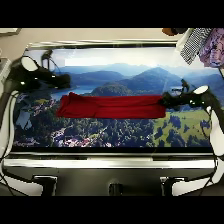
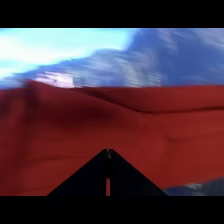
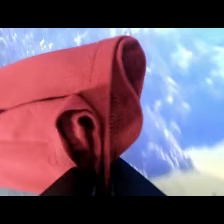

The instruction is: Fold the clothes and pants, and hang the long-sleeved shirts on hangers.

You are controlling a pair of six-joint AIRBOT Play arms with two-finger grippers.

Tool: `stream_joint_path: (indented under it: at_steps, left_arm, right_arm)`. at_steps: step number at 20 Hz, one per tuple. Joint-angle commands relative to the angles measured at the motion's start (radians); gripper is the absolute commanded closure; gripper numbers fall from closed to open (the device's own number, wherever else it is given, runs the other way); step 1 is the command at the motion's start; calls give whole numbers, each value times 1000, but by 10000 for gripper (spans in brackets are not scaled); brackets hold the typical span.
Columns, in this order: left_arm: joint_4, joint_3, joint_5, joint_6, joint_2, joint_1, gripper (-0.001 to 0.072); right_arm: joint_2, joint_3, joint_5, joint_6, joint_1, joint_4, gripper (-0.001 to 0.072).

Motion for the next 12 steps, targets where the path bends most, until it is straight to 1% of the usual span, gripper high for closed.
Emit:
stream_joint_path:
  at_steps: [1, 3, 7, 9, 12]
  left_arm:
    - [-225, -15, 55, -16, -89, -96, 688]
    - [-331, -15, 122, -43, -155, -201, 688]
    - [-584, -14, 306, -45, -263, -415, 688]
    - [-695, -12, 399, -45, -302, -505, 688]
    - [-814, -11, 529, -45, -344, -604, 688]
  right_arm:
    - [112, 104, 93, 173, 2, -243, 684]
    - [159, 171, 149, 211, 2, -284, 684]
    - [249, 251, 223, 251, 2, -309, 684]
    - [295, 264, 265, 267, 2, -314, 684]
    - [366, 265, 331, 294, 2, -317, 684]
